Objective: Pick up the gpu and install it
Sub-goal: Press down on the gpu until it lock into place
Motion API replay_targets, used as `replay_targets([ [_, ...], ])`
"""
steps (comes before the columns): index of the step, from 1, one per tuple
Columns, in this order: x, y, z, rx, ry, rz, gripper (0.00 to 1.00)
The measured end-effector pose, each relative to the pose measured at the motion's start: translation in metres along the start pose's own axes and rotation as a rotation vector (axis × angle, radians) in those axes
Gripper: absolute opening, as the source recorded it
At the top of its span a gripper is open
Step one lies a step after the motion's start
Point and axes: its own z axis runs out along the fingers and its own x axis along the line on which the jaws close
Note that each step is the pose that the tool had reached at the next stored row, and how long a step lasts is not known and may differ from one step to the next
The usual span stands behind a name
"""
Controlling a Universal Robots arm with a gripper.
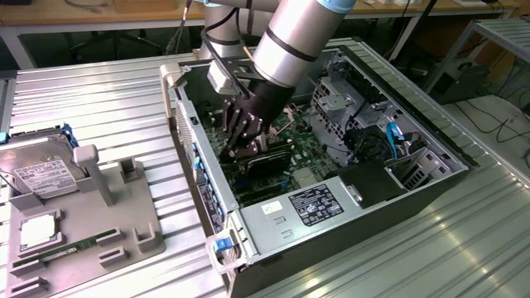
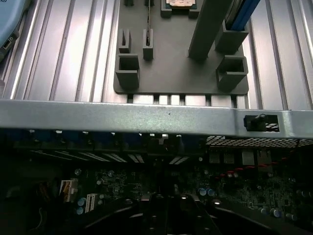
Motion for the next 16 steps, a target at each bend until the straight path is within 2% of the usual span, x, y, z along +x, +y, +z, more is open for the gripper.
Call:
replay_targets([
  [2, -0.0001, 0.0016, -0.0038, -0.0019, -0.0003, 0.0, 0.11],
  [3, -0.0001, 0.0021, -0.0052, -0.0059, -0.0005, 0.0, 0.11],
  [4, -0.0001, 0.0022, -0.0055, -0.0238, -0.0011, 0.0, 0.11],
  [5, -0.0001, 0.0023, -0.0058, -0.0588, -0.0024, -0.001, 0.11],
  [7, -0.0002, 0.0022, -0.0062, -0.0975, -0.0039, -0.001, 0.11],
  [8, -0.0002, 0.0017, -0.0063, -0.1139, -0.0051, -0.002, 0.11],
  [9, -0.0001, 0.002, -0.0066, -0.127, -0.0052, -0.002, 0.11],
  [10, -0.0001, 0.0017, -0.0069, -0.133, -0.005, -0.002, 0.11],
  [12, 0.0, 0.0009, -0.0073, -0.1357, -0.005, -0.001, 0.11],
  [16, -0.0006, -0.0043, -0.006, -0.1346, -0.0052, -0.002, 0.11],
])
